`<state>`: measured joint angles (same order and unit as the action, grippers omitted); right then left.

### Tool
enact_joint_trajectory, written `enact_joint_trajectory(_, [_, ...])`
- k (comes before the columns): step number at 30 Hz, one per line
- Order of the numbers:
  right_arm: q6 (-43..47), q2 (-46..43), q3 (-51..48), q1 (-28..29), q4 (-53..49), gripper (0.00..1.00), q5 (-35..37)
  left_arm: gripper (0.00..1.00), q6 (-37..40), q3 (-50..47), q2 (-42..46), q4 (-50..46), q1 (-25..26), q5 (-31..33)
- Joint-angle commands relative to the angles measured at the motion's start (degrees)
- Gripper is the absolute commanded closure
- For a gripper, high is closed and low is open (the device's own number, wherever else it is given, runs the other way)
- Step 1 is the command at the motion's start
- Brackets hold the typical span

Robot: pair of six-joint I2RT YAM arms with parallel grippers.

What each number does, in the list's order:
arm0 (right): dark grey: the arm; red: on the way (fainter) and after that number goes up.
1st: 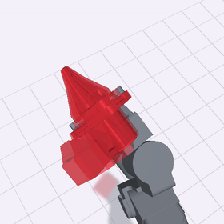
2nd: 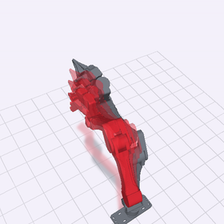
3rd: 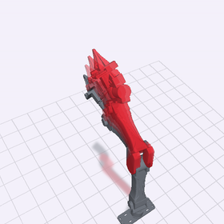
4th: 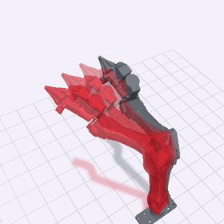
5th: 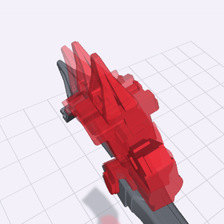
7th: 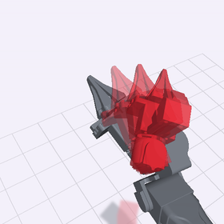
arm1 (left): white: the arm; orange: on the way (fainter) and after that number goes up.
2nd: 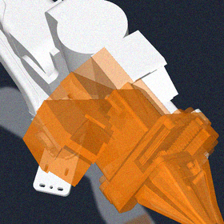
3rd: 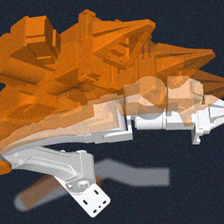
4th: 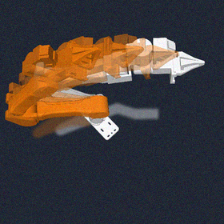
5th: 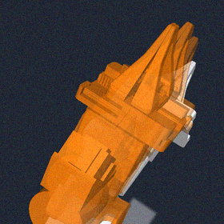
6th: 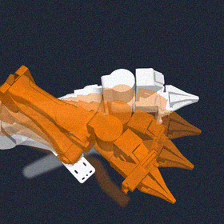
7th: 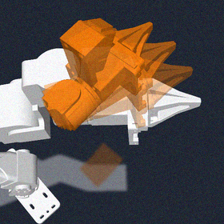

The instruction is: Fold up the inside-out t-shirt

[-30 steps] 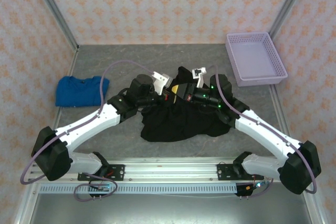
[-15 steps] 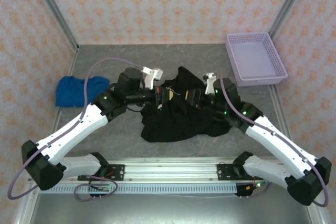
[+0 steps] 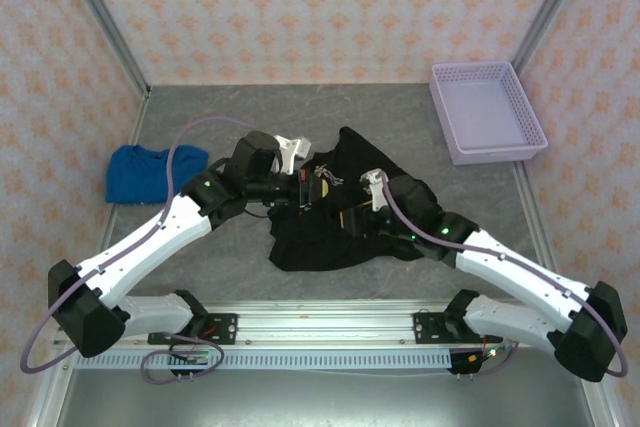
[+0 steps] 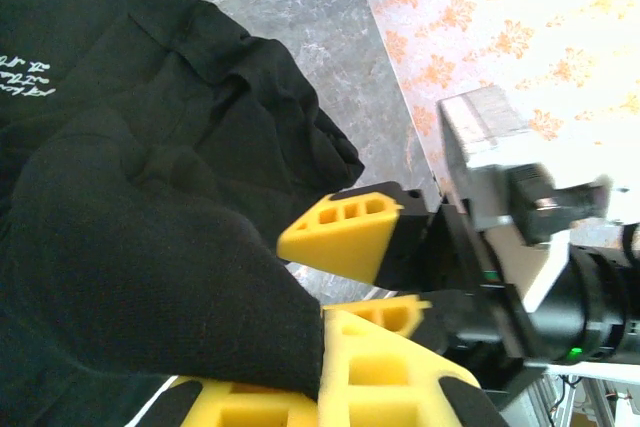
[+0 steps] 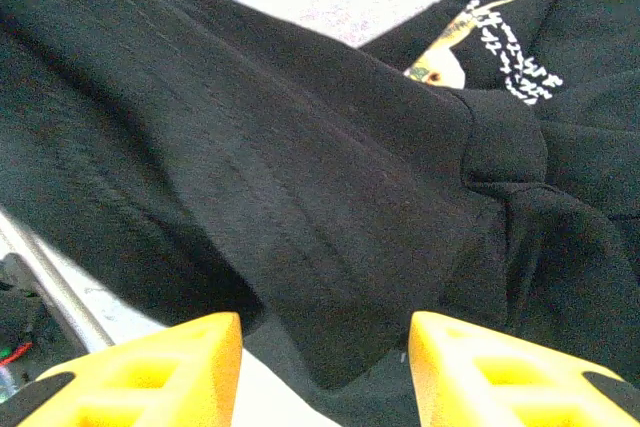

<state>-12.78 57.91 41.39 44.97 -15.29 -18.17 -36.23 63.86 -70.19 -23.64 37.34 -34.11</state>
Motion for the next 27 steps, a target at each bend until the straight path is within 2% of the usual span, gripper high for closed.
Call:
enact_joint_trajectory(1, [0.80, 1.88, -0.50, 0.34, 5.31, 0.52, 2.18, 1.00, -0.60, 1.39, 0.78, -0.41, -0.50, -0.35])
enact_joint_trajectory(5, [0.97, 3.67, 0.09, 0.46, 5.26, 0.55, 4.90, 1.00, -0.44, 1.45, 0.89, -0.47, -0.54, -0.16])
enact_joint_trajectory(6, [0.91, 3.16, 0.10, 0.46, 4.81, 0.61, 6.36, 1.00, -0.19, 1.45, 0.94, -0.66, -0.67, -0.07])
enact_joint_trajectory(9, [0.31, -0.25, 0.60, 0.40, 2.40, 0.89, 11.00, 1.00, 1.85, 1.01, 0.82, -1.87, -0.64, 1.45])
enact_joint_trajectory(11, [-0.18, -2.57, 1.42, 0.01, -0.67, 0.98, 12.19, 1.00, 4.17, 0.31, 0.22, -1.93, -0.63, 2.13])
enact_joint_trajectory(14, [-2.94, -4.52, 3.17, -3.19, -7.09, 1.00, 10.43, 1.00, 8.58, -1.46, -0.90, 0.49, 0.43, 1.15])
enact_joint_trajectory(19, [-8.24, -4.14, 5.30, -11.25, -19.27, 1.00, 5.94, 1.00, 15.37, -1.98, -4.58, 1.28, 4.92, -1.75])
enact_joint_trajectory(24, [-9.35, -3.82, 3.48, -16.53, -22.94, 1.00, 3.70, 0.87, 19.10, -2.49, -7.46, -0.93, 6.29, -2.83])
enact_joint_trajectory(27, [-8.95, -2.79, 2.74, -17.61, -22.12, 1.00, 2.23, 0.77, 19.94, -3.48, -7.01, -1.61, 6.25, -0.19])
